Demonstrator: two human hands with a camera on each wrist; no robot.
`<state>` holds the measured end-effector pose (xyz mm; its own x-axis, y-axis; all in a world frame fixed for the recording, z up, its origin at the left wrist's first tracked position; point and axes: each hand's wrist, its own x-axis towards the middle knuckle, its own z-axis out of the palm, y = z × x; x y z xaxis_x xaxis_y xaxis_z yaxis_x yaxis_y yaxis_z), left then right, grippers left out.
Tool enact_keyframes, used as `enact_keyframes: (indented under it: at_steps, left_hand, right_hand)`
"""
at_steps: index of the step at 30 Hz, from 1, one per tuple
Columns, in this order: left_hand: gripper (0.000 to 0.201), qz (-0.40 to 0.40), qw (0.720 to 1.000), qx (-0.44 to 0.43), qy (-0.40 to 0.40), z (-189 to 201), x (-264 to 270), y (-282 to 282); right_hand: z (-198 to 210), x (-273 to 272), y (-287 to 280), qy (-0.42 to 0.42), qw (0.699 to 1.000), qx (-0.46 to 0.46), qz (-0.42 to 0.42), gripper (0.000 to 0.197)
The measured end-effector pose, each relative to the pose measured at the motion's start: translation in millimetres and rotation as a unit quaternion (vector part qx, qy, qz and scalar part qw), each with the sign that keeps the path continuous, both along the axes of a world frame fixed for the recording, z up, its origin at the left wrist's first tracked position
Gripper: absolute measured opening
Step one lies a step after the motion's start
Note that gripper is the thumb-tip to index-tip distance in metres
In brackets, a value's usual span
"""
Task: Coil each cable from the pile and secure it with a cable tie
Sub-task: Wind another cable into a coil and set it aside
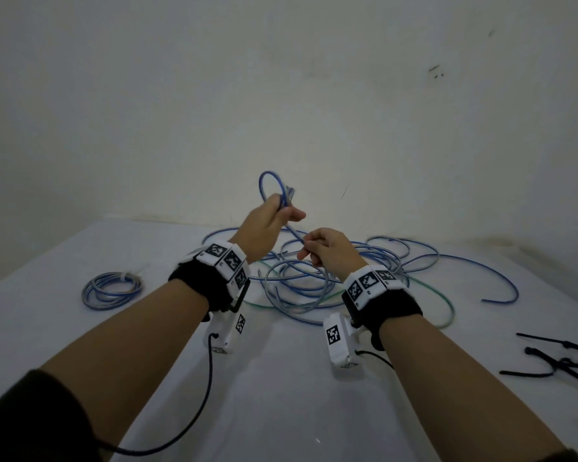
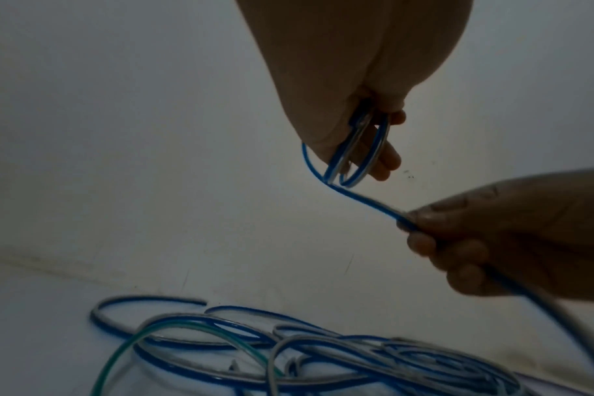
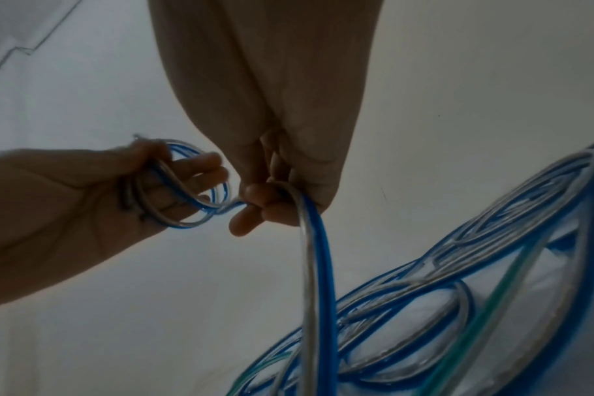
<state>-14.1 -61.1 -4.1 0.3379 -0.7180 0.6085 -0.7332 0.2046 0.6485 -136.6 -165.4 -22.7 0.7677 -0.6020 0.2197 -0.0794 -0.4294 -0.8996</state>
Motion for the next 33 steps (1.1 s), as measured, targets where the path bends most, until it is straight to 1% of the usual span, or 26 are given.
enact_keyframes:
  at_steps: [2, 6, 9, 11, 12, 13, 15, 17, 18, 19, 20, 21, 23, 25, 26, 27, 28, 29, 30, 32, 33]
  left_hand:
    - [0.014, 0.014, 0.997, 0.045, -0.058, -4, 1, -1]
    - [0.018, 0.041, 0.98, 0.136, -0.142, -7, 6, -3]
    - [0.015, 0.055, 0.969, 0.177, -0.163, -9, 11, -2]
    - [0.018, 0.084, 0.961, 0.19, -0.183, -9, 11, -1]
    - [0.02, 0.094, 0.96, 0.195, -0.179, -9, 11, -1]
    - [0.022, 0.094, 0.962, 0.199, -0.159, -10, 11, 0]
    - [0.03, 0.075, 0.971, 0.207, -0.093, -10, 9, 1]
    - [0.036, 0.03, 0.977, 0.209, -0.01, -11, 6, 1]
    - [0.038, -0.001, 0.978, 0.207, 0.039, -11, 5, 1]
    - [0.039, -0.033, 0.973, 0.208, 0.09, -11, 3, 1]
    - [0.038, -0.064, 0.966, 0.212, 0.131, -10, 1, 2]
    - [0.037, -0.09, 0.96, 0.216, 0.153, -9, -2, 3]
    - [0.035, -0.123, 0.955, 0.214, 0.167, -8, -6, 4]
    - [0.033, -0.122, 0.956, 0.198, 0.177, -6, -7, 4]
    - [0.033, -0.116, 0.957, 0.19, 0.185, -5, -7, 4]
    - [0.033, -0.112, 0.957, 0.185, 0.195, -4, -6, 3]
    - [0.033, -0.112, 0.955, 0.181, 0.208, -3, -5, 3]
    - [0.034, -0.117, 0.951, 0.176, 0.225, -2, -4, 3]
    - [0.035, -0.126, 0.946, 0.168, 0.246, -2, -4, 4]
    - [0.037, -0.135, 0.937, 0.149, 0.286, 1, -4, 6]
    - [0.038, -0.129, 0.935, 0.139, 0.3, 3, -5, 7]
  right_hand:
    - [3, 0, 2, 0.003, 1.0, -0.004, 0.014, 0.009]
    - [6, -6, 3, 0.009, 0.998, 0.029, 0.055, 0.016]
    - [8, -10, 6, -0.019, 0.987, 0.126, 0.094, 0.019]
    - [12, -12, 6, -0.037, 0.973, 0.194, 0.121, 0.017]
    - [14, -14, 6, -0.042, 0.964, 0.224, 0.136, 0.017]
    - [15, -15, 4, -0.049, 0.954, 0.255, 0.149, 0.021]
    - [15, -17, 1, -0.075, 0.925, 0.33, 0.17, 0.032]
    - [14, -19, 0, -0.114, 0.893, 0.395, 0.182, 0.04]
    - [14, -19, 0, -0.129, 0.884, 0.412, 0.181, 0.039]
    - [14, -18, 0, -0.142, 0.881, 0.417, 0.173, 0.035]
    - [14, -17, 1, -0.154, 0.884, 0.413, 0.156, 0.03]
    - [13, -15, 2, -0.163, 0.892, 0.399, 0.134, 0.026]
    - [10, -12, 2, -0.171, 0.912, 0.362, 0.089, 0.02]
    - [5, -9, 0, -0.163, 0.931, 0.324, 0.04, 0.018]
    - [4, -8, -1, -0.15, 0.947, 0.282, 0.01, 0.018]
    - [2, -7, -2, -0.136, 0.965, 0.221, -0.031, 0.017]
    - [2, -6, -3, -0.125, 0.978, 0.151, -0.071, 0.015]
    - [1, -6, -6, -0.115, 0.985, 0.082, -0.102, 0.013]
    - [0, -5, -10, -0.099, 0.988, 0.025, -0.114, 0.014]
    - [-4, -6, -15, -0.036, 0.993, -0.071, -0.082, 0.032]
    - [-7, -5, -16, -0.007, 0.992, -0.105, -0.064, 0.036]
